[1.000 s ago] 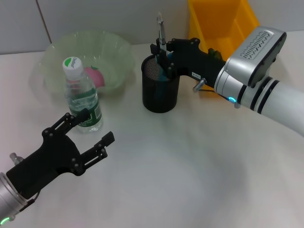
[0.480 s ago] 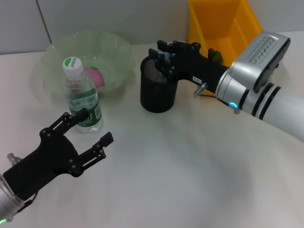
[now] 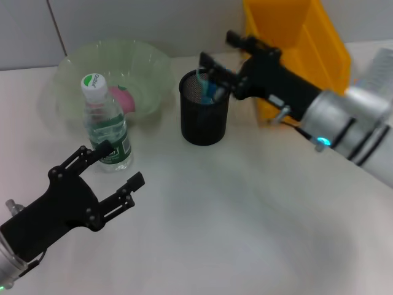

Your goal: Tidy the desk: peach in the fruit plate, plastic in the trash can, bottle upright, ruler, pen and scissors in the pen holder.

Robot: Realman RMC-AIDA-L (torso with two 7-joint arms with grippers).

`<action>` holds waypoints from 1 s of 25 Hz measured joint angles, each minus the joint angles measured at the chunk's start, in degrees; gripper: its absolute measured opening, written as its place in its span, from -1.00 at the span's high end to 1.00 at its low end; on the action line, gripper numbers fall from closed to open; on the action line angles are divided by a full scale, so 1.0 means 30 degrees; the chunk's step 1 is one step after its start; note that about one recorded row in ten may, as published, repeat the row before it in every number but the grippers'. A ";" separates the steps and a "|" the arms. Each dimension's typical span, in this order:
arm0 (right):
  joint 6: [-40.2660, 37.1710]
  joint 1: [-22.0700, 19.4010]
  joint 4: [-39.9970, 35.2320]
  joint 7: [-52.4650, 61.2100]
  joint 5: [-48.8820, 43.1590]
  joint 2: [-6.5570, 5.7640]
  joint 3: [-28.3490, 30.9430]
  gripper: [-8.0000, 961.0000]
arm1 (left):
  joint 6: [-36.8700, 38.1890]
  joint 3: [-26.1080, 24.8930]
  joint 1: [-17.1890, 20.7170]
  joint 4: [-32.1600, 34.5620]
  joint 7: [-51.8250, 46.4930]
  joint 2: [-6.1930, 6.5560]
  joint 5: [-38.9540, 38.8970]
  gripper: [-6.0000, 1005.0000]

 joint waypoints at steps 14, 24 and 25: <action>-1.0317 -0.7170 -0.5631 0.2642 -0.2929 -0.0295 -0.0533 -0.71 | 0.0640 -0.0671 0.0554 -0.0690 0.0195 0.0555 -0.0026 -0.61; -1.0857 -0.9089 -0.8334 0.4096 -0.7059 -0.0433 -0.0678 -0.71 | 0.0528 -0.0770 0.0510 -0.1238 0.0675 0.0455 0.0263 -0.61; -1.0505 -0.8998 -0.8339 0.4271 -0.7360 -0.0440 -0.0697 -0.71 | 0.0536 -0.0673 0.0455 -0.1261 0.0676 0.0488 0.0544 -0.61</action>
